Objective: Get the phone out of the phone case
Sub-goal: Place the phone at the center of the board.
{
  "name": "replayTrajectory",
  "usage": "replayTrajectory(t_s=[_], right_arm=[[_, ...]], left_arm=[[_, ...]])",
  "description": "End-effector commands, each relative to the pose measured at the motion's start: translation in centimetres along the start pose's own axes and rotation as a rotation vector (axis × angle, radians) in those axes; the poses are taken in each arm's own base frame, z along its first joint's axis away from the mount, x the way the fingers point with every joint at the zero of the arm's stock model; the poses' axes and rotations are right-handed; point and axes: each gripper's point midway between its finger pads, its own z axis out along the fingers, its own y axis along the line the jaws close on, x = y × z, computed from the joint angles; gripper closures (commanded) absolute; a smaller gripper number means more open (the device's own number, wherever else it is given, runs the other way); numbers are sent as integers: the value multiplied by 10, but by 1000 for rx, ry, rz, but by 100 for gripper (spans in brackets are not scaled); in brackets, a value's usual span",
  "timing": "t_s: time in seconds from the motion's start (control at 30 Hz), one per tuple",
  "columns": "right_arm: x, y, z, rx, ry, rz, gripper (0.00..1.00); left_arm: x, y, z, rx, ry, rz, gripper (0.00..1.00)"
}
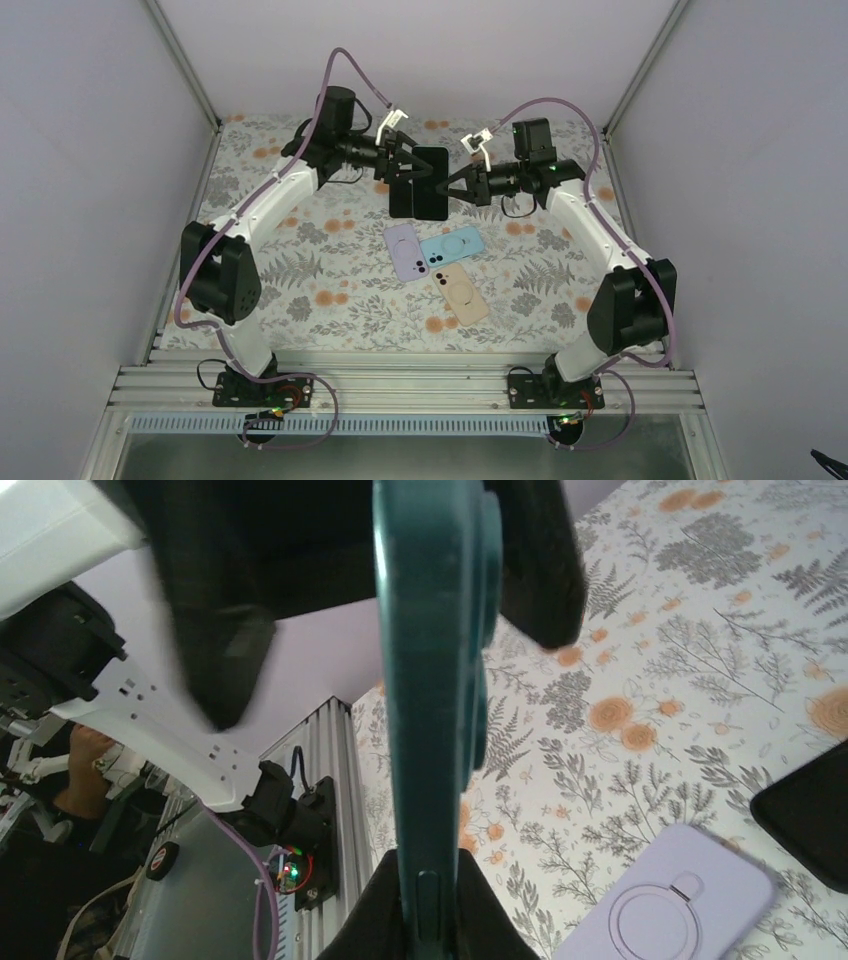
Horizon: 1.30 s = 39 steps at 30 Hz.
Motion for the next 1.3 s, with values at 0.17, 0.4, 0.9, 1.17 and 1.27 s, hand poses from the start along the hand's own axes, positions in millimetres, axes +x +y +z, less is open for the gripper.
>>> replayTrajectory(t_s=[0.17, 0.4, 0.9, 1.17, 1.27], right_arm=[[-3, -43, -9, 77, -21, 114, 96], [7, -91, 0, 125, 15, 209, 96], [35, -189, 14, 171, 59, 420, 96], [45, -226, 21, 175, 63, 489, 96], [50, -238, 24, 170, 69, 518, 96]], left_arm=[[-18, 19, -8, -191, -12, 96, 0], [-20, 40, -20, -334, -20, 93, 0], [-15, 50, -25, -401, -13, 101, 0], [-13, 57, -23, -406, -12, 81, 0], [-11, 59, -22, -406, -9, 78, 0]])
